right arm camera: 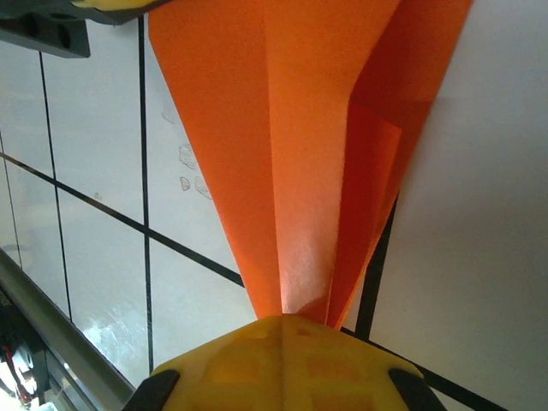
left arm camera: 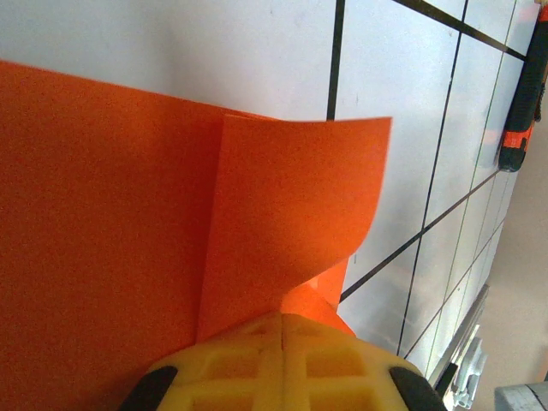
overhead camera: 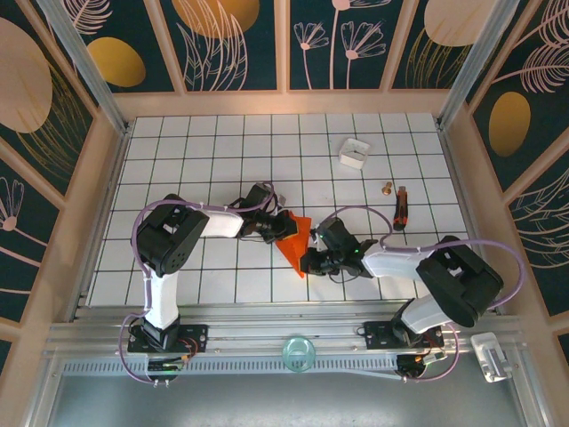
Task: Fold a paper plane with a square sheet of paper (pick it up from the middle)
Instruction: Perform the fourth fold on the wing at the bottom-center of the table.
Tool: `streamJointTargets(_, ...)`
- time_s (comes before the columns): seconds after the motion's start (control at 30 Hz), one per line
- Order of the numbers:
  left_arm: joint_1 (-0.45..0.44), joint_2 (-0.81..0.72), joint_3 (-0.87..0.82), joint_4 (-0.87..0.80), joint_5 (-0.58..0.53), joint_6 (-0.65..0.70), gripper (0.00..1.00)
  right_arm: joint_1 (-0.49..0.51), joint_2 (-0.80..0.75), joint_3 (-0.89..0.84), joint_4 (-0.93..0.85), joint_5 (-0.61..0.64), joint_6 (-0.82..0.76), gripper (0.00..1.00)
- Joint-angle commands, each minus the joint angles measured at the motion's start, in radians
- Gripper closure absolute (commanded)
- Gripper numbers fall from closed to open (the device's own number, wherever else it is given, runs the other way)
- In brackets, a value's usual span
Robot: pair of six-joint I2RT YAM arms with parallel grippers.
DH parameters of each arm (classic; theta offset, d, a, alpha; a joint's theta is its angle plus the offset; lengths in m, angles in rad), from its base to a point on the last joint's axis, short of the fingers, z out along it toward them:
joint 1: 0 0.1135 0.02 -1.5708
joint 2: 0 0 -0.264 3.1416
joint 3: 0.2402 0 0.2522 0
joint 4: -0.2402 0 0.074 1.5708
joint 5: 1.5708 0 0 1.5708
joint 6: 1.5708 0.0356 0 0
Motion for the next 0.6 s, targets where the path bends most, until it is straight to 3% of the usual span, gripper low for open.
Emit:
streamJointTargets(0.0,0.017,0.061,-0.016,-0.108,-0.104,0.034,0.99,-0.007,0.019,-0.045,0.029,-0.004,-0.014,1.0)
streamJointTargets(0.1,0.017,0.058,-0.002,-0.119,-0.107,0.037,0.97,-0.006,0.029,-0.072,0.015,0.018,-0.006,1.0)
streamJointTargets(0.57,0.016,-0.095,0.146,-0.223,-0.104,0.072,0.67,-0.004,0.036,-0.14,-0.06,0.087,0.061,1.0)
